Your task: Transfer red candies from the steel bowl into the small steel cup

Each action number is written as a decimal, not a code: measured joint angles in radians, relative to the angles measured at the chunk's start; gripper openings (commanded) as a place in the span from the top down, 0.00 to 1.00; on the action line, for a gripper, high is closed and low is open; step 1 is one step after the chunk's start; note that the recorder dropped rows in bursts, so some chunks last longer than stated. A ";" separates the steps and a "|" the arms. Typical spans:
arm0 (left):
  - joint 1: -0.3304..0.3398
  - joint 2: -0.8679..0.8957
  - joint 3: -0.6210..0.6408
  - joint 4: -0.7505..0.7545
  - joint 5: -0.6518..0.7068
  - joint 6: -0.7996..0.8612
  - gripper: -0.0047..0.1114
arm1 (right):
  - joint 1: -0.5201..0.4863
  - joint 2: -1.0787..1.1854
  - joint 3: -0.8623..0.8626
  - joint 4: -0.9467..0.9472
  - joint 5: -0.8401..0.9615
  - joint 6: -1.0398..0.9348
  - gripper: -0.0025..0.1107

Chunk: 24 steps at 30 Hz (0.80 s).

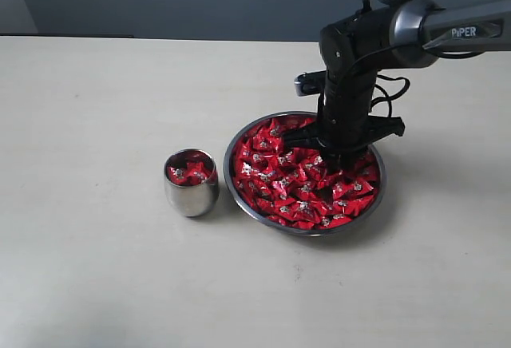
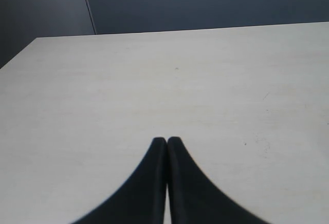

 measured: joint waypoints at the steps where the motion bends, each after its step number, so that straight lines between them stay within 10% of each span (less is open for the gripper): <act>1: 0.000 0.000 0.000 0.000 0.000 0.000 0.96 | 0.000 0.000 0.000 0.000 -0.002 0.000 0.99; 24: 0.000 0.000 0.000 0.000 0.000 0.000 0.96 | 0.000 -0.082 0.000 -0.048 -0.020 0.003 0.99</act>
